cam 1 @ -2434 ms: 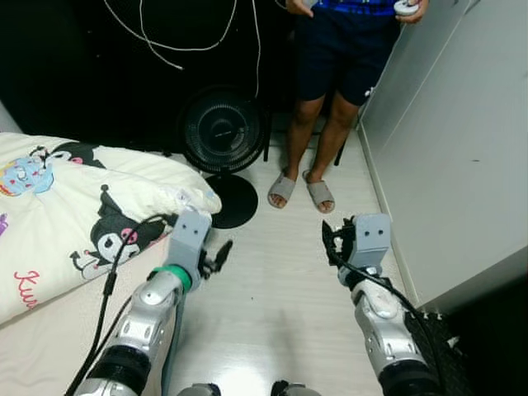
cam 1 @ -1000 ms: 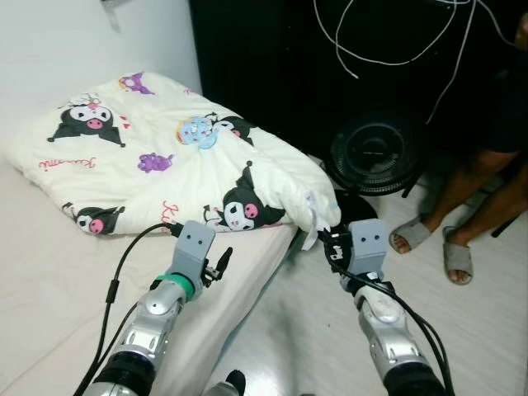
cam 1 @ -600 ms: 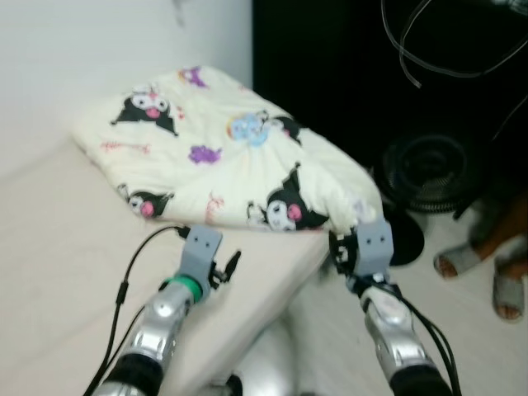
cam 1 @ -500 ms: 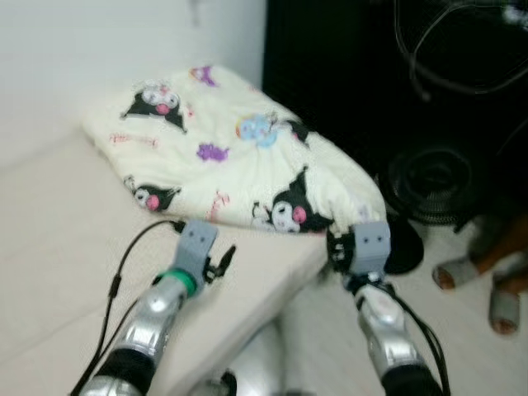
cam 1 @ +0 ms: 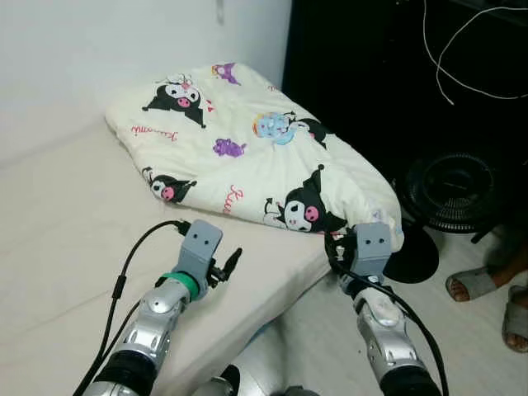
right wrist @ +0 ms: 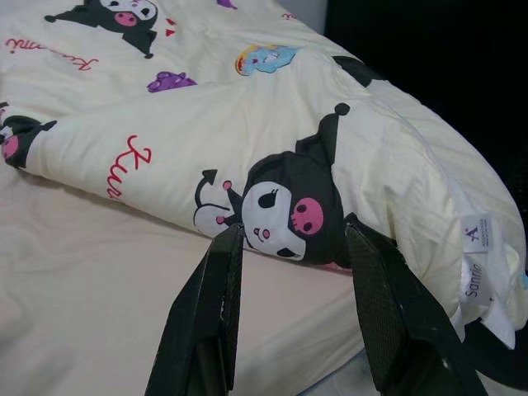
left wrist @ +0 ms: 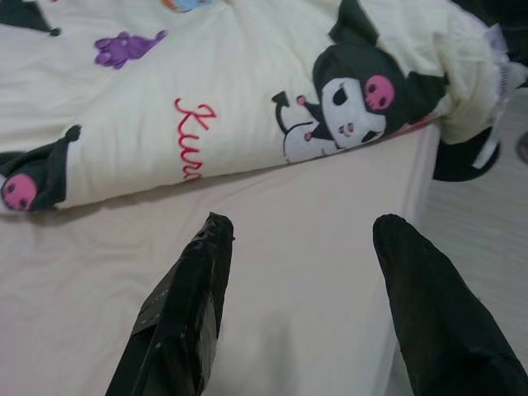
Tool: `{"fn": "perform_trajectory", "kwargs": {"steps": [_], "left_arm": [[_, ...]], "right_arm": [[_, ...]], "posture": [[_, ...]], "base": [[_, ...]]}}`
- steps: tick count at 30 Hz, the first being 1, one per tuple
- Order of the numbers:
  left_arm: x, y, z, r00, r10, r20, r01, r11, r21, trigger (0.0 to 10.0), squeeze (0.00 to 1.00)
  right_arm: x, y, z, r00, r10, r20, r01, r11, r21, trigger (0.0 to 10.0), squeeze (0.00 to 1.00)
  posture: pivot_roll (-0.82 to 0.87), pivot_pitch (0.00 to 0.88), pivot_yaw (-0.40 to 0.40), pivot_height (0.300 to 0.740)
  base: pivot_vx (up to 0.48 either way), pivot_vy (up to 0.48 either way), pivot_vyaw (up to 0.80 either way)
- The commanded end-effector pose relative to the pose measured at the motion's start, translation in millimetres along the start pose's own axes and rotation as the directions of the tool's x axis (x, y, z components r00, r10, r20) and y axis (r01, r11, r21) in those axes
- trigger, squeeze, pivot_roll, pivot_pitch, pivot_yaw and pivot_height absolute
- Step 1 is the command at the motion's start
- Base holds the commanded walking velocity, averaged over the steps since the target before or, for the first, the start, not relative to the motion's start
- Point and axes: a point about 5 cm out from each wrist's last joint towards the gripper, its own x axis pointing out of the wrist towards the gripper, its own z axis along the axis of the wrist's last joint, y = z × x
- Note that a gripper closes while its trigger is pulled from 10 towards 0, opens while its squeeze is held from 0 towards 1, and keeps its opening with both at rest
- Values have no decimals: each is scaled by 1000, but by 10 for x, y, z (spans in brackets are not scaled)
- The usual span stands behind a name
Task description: Clean up the room
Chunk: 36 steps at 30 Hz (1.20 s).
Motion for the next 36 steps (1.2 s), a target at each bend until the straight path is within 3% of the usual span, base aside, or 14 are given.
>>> {"fn": "perform_trajectory", "kwargs": {"steps": [1, 17, 36], "left_arm": [[-14, -27, -33, 1000, -6, -8, 6, 1000, -4, 10000, 0], [-19, 3, -41, 1000, 12, -19, -12, 1000, -7, 10000, 0], [18, 96, -39, 994, 81, -66, -82, 997, -5, 10000, 0]], "right_arm": [[-31, -21, -55, 1000, -9, -24, 9, 1000, 4, 10000, 0], [-20, -28, -41, 1000, -9, -20, 9, 1000, -5, 10000, 0], [2, -6, -12, 1000, -8, -11, 8, 1000, -8, 10000, 0]], "posture": [[-24, 71, 63, 740], [-23, 67, 62, 740], [-20, 83, 70, 740]], "base": [[0, -480, 0], [0, -480, 0], [0, -45, 761]]}}
